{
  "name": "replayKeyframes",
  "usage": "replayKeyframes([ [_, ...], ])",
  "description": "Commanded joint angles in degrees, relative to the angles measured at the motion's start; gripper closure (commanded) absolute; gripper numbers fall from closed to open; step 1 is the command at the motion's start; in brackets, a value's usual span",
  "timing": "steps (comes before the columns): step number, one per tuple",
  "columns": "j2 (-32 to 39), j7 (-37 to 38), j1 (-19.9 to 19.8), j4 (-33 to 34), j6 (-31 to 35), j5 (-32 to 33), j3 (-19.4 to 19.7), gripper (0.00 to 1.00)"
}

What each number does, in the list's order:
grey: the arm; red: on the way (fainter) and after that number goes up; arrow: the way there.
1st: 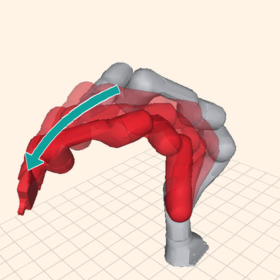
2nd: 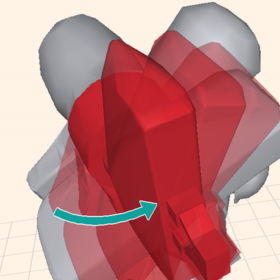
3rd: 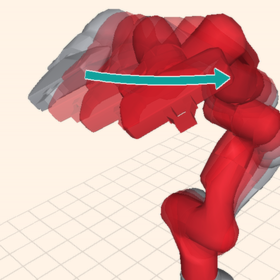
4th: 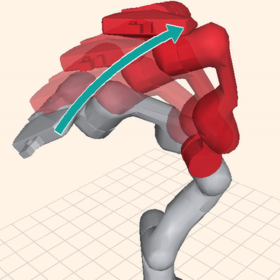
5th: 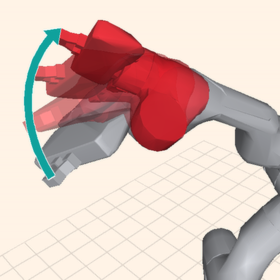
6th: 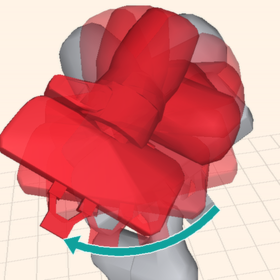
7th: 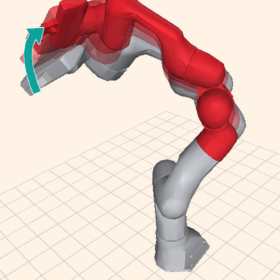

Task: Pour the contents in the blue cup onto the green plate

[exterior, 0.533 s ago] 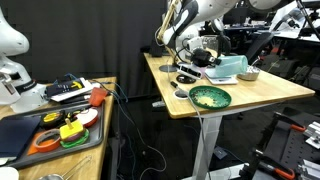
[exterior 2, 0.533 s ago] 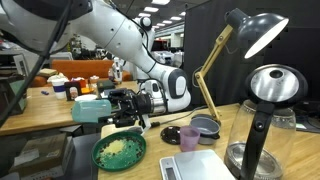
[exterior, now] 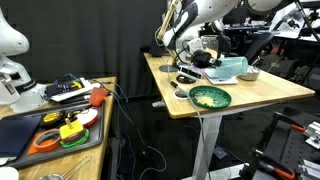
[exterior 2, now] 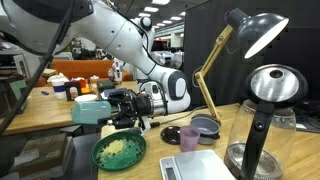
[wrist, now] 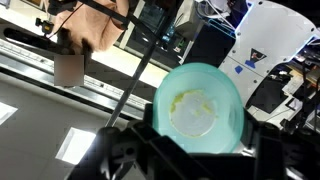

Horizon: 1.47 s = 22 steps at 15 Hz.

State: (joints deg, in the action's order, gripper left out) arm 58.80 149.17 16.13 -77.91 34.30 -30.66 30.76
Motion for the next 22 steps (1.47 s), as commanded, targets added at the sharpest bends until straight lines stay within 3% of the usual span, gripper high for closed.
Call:
replayKeyframes([
  [1, -6.64, -0.61, -0.98, -1.82, 3.63, 10.29, -3.63, 0.48],
  [5, -7.1, -0.88, -0.71, -2.26, 3.76, 11.22, -3.83, 0.48],
  [6, -8.3, -1.91, -0.66, -2.41, 4.27, 15.93, -4.49, 0.48],
  [7, -4.58, 0.97, -3.28, 0.13, 1.58, 11.62, -5.95, 0.23],
  [10, -8.87, 0.72, -3.4, -0.65, 3.11, 15.92, -7.75, 0.23],
  [22, -8.42, 0.7, -3.41, -1.77, 4.08, 16.18, -8.04, 0.23],
])
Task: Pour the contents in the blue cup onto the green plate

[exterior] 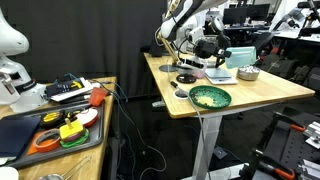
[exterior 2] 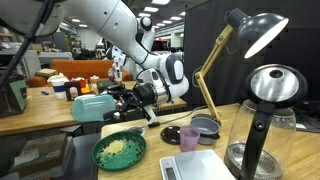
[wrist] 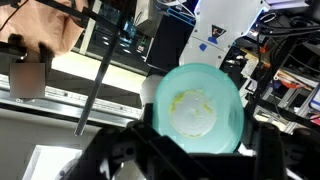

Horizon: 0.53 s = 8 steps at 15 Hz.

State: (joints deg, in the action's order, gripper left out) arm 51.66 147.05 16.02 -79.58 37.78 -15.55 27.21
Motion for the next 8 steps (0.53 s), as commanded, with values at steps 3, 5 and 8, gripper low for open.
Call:
replayKeyframes([
  [3, -1.38, 2.92, -3.21, 0.11, 0.4, 1.87, -5.07, 0.48],
  [5, -1.24, 2.94, -1.95, 0.28, -0.25, 3.98, -5.57, 0.48],
  [8, -1.22, 2.05, 2.56, -0.25, -0.76, 6.97, -4.04, 0.48],
])
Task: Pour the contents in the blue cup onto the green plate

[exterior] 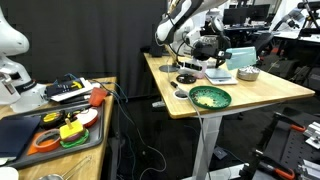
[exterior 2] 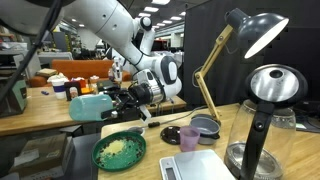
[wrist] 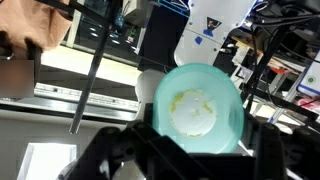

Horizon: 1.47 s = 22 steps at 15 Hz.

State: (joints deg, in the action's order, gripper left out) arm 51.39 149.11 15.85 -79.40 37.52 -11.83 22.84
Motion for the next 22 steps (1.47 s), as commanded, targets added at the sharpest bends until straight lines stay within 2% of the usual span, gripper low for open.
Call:
replayKeyframes([
  [1, -1.36, 0.0, 3.69, -0.75, -0.15, 4.7, -0.17, 0.48],
  [6, -4.89, -0.07, 6.6, -2.86, 2.35, 15.19, -5.63, 0.48],
  [8, -5.83, -0.07, 8.32, -3.4, 2.13, 18.1, -6.19, 0.48],
  [9, -6.21, -0.06, 9.12, -3.72, 2.12, 19.02, -6.15, 0.48],
  [10, -3.74, -0.06, 8.33, -0.78, 0.3, 16.54, -5.61, 0.48],
  [11, -3.95, -0.07, 8.8, -0.85, 0.3, 16.78, -5.68, 0.23],
  [20, -3.22, -0.07, 8.55, -0.82, 0.3, 16.78, -5.49, 0.23],
  [21, -3.21, -0.07, 8.55, -0.82, 0.3, 16.78, -5.49, 0.48],
  [22, -3.74, -0.07, 7.27, -0.63, 0.35, 18.96, -8.24, 0.48],
])
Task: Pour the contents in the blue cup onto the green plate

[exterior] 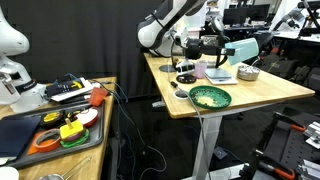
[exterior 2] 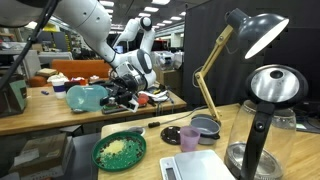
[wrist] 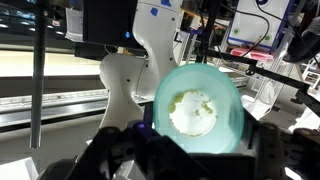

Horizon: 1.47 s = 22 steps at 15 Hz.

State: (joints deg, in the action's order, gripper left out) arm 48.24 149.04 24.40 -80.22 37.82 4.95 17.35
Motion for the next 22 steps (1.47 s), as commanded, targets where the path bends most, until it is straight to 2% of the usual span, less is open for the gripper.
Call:
replayKeyframes([
  [1, -0.96, 0.0, -1.64, 0.14, 0.31, 3.43, -4.12, 0.48],
  [8, -9.38, -1.83, -2.12, -6.25, 10.91, 16.69, -14.58, 0.48],
  [11, -13.61, -3.22, -2.88, -10.9, 15.99, 21.28, -16.93, 0.48],
  [12, -14.41, -3.28, -3.36, -12.09, 16.4, 21.7, -17.2, 0.48],
  [13, -10.6, -1.69, -2.96, -6.7, 12.34, 20.16, -16.98, 0.48],
  [14, -11.18, -1.6, -3.18, -7.45, 12.62, 20.3, -17.26, 0.23],
  [22, -10.45, -1.46, -3.26, -7.1, 12.63, 20.25, -17.55, 0.23],
])
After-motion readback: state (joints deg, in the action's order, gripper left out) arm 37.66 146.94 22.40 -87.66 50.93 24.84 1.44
